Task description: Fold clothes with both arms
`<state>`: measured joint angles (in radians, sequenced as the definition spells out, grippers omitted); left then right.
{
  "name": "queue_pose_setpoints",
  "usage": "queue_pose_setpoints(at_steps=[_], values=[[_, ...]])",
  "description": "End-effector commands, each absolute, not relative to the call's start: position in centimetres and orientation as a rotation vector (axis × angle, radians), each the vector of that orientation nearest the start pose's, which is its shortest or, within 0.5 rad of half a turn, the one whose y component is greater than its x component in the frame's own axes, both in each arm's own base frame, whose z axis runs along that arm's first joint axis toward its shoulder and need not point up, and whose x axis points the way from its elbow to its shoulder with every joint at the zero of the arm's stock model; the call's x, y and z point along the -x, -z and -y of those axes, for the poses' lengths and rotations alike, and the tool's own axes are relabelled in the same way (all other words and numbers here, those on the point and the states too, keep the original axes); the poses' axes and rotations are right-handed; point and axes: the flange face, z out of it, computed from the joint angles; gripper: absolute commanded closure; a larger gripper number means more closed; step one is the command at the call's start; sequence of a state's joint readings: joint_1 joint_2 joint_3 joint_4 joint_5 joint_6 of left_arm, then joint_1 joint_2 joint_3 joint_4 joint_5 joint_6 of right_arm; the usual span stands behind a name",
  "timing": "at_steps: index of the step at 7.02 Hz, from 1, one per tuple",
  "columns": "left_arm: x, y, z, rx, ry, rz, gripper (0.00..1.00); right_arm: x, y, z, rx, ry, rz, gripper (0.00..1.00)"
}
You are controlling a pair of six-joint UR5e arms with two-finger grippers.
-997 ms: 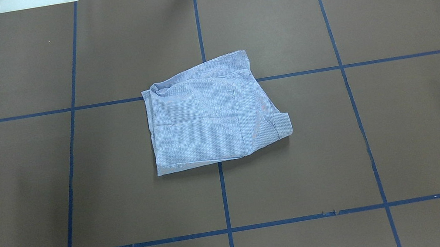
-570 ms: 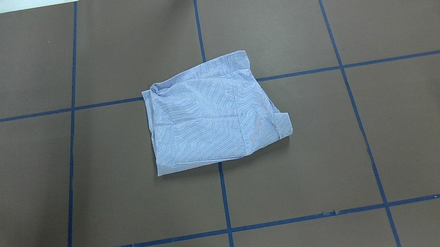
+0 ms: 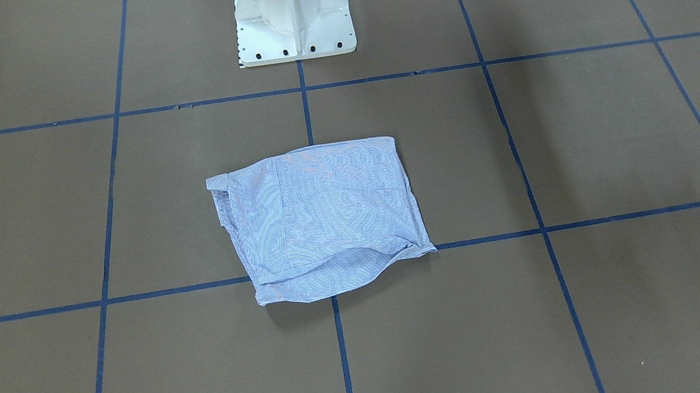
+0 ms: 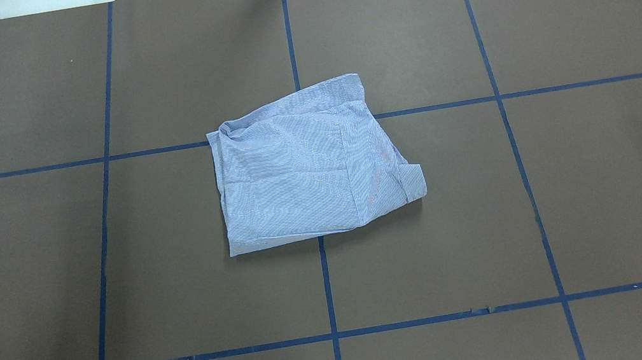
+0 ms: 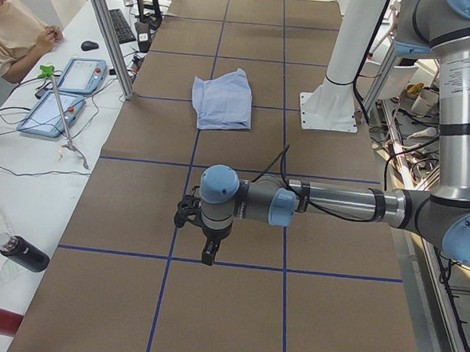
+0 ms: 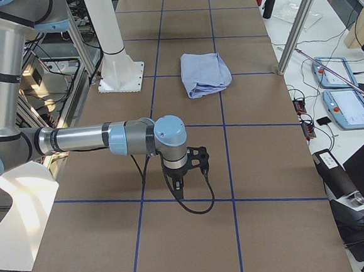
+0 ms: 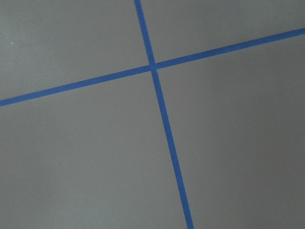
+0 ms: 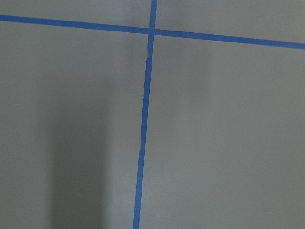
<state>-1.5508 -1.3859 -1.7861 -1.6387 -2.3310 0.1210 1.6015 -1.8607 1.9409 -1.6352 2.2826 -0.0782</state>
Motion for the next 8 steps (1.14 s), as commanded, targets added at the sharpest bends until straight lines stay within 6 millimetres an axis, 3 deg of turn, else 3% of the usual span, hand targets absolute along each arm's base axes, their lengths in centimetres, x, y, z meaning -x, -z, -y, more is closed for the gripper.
queue_pose_setpoints(at_steps=[1, 5, 8], values=[[6.43, -62.88, 40.33, -0.136, -0.18, -0.802, 0.0, -7.96, -61.09, 36.82, -0.056, 0.052, 0.71, 0.0], [6.88, -62.3, 41.04, -0.185, -0.202, -0.742, 0.0, -7.96, -61.01, 36.82, -0.058, 0.053, 0.71, 0.0], [6.99, -62.95, 40.51, -0.18, -0.198, -0.736, 0.0, -7.87, -60.93, 36.82, -0.058, 0.051, 0.722, 0.0]])
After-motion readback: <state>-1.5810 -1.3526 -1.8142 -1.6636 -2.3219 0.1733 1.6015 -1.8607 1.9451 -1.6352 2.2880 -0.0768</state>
